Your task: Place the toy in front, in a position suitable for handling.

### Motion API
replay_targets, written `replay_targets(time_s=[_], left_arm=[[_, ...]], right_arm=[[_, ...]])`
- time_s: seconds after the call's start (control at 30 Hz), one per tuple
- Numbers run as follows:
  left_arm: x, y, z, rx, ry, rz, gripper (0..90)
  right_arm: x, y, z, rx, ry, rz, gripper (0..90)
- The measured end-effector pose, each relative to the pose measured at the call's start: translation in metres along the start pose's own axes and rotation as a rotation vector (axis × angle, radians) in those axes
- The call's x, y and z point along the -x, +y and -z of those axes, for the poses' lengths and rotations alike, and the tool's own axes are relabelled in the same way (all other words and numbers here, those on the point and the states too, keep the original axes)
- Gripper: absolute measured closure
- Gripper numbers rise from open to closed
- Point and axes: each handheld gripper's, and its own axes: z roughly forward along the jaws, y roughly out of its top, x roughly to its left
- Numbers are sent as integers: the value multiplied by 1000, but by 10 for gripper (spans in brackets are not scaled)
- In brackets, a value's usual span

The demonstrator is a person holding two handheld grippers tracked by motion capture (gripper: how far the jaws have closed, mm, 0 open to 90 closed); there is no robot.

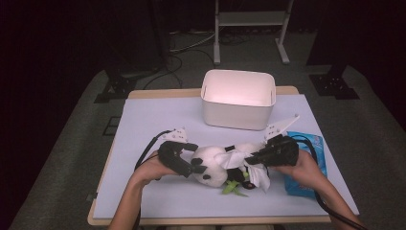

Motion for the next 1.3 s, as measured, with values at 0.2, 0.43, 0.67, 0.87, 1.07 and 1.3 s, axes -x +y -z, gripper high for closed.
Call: replay_targets(time_s=[0.2,0.43,0.67,0.87,1.07,1.3], left_arm=[[0,1,-5,-18,-34,24,22],[9,3,-8,-4,1,-109,200],[13,3,-11,22,63,-196,337],[18,11,-10,53,89,-318,354],[19,16,-2,95,157,-382,363],[12,12,-4,82,130,-339,340]], right_arm=[[-5,-7,0,1,6,3,844],[-9,-7,-2,-19,24,6,842],[-8,2,5,-1,45,12,834],[-2,19,13,37,-14,30,837],[5,27,18,44,-66,23,834],[11,22,14,24,-71,-1,836]])
